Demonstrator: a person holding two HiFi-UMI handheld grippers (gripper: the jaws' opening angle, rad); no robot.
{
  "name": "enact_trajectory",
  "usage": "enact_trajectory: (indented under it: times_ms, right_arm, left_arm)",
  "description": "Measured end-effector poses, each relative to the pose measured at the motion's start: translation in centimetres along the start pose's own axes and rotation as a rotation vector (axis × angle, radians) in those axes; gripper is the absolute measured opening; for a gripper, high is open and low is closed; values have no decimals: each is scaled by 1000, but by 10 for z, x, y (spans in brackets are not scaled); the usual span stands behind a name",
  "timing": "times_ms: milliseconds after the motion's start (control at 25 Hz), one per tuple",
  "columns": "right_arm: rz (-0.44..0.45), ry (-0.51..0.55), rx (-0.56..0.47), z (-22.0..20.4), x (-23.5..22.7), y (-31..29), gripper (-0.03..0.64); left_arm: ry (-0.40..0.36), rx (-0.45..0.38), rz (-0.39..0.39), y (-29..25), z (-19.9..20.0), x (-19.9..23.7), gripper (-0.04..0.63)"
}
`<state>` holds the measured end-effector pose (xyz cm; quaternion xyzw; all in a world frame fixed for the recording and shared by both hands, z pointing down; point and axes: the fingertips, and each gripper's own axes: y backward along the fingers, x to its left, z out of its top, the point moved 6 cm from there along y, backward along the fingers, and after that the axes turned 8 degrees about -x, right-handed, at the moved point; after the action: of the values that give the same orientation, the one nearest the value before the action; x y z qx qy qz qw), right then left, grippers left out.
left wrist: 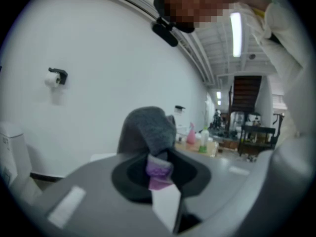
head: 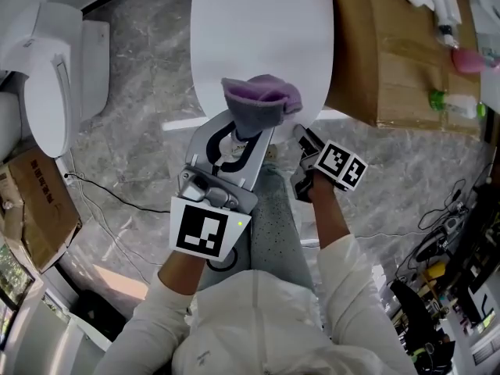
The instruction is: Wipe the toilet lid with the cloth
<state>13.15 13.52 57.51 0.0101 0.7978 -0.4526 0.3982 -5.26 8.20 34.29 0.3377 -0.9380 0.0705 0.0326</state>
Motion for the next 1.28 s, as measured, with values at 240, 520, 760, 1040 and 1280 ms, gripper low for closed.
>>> enact_trajectory:
  times_ms: [240,520,760,1040,1280]
  right_arm:
    - [1,14,-25,11,20,16,124]
    - [18,39,-45,29,46,37,123]
    - [40,84,-55,50,76,53,124]
    - [54,119,-91,69,102,69,127]
    - [70,153,-135,83,122,79,129]
  left_arm:
    - [-7,-20,-1,3,15,-1,66]
    - [-31,-44,1,4,43,0,66]
    - [-32,-76,11,0,70,2,66]
    - [-62,-104,-7,1,101,-4,66]
    - [-93,-119,-24,8,124,-5,66]
